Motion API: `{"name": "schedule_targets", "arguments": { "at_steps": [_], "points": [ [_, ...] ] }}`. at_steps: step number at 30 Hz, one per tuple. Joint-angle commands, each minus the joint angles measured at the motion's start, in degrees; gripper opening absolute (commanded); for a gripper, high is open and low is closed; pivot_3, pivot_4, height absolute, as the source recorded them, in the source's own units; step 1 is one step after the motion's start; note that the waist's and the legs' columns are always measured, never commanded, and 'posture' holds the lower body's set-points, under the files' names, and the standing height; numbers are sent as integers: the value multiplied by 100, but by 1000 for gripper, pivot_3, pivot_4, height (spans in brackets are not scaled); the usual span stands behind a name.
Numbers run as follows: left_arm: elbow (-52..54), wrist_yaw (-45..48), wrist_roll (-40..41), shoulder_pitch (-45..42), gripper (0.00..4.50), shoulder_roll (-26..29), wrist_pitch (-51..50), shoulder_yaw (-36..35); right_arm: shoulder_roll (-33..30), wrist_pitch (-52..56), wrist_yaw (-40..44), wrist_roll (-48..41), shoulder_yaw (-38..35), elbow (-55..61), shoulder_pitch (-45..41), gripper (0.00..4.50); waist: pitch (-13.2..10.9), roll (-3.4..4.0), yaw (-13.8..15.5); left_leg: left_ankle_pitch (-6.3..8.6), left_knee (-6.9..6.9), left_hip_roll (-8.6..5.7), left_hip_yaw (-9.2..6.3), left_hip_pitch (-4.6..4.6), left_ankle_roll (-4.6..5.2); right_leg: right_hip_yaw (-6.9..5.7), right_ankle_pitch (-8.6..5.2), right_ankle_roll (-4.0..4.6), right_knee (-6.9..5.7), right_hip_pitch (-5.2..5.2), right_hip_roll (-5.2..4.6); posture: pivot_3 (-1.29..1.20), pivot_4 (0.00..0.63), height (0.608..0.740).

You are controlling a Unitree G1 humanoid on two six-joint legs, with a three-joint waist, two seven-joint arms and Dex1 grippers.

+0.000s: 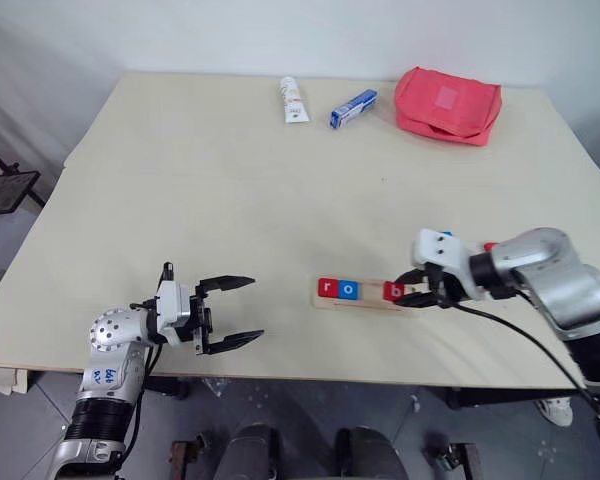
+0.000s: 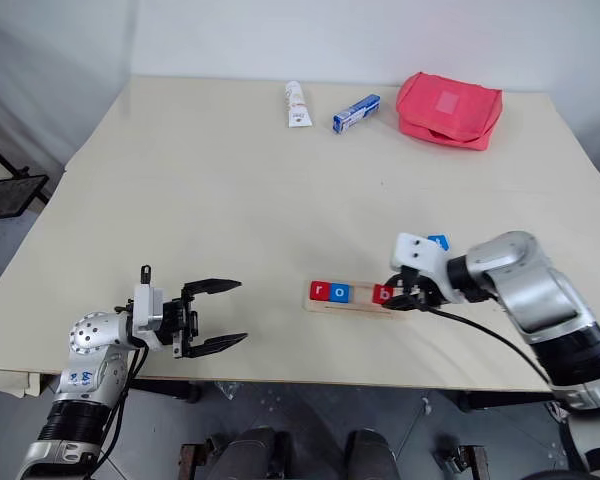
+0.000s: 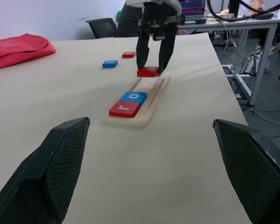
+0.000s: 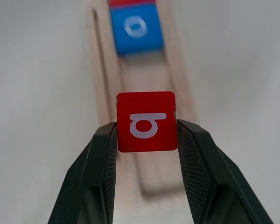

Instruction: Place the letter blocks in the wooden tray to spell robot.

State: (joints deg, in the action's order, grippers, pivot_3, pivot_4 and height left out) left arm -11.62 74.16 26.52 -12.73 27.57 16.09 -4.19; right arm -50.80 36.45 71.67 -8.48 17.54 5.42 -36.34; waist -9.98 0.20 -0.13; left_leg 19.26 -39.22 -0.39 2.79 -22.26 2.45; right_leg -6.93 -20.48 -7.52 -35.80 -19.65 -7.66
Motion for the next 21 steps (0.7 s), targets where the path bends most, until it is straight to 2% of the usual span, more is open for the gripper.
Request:
{"name": "schedule_targets", "arguments": {
  "at_steps": [1,7,19,21],
  "points": [
    [247,-71,19,114,4500,34,78,-57,66,1,-62,122,48,102,-191,1467,0,0,-3,0,0,0,0,0,0,0,0,0,0,0,0,0,150,740],
    [352,-201,-1,191,4500,-1,81,-10,297,-54,-42,224,266,-67,-439,1467,0,0,-4,0,0,-1,-4,0,0,-2,0,0,0,1,-1,0,150,740],
    [352,-297,-28,216,4500,-11,122,23,371,-128,22,380,405,-208,-512,1467,0,0,-2,0,1,-1,-5,0,0,-32,0,0,-3,0,0,0,150,740],
    [337,-302,-32,209,4500,-18,134,31,387,-123,31,420,425,-205,-525,2192,0,0,-2,0,1,-1,-5,0,0,-44,0,0,-3,1,-1,0,150,740]
  ]
}}
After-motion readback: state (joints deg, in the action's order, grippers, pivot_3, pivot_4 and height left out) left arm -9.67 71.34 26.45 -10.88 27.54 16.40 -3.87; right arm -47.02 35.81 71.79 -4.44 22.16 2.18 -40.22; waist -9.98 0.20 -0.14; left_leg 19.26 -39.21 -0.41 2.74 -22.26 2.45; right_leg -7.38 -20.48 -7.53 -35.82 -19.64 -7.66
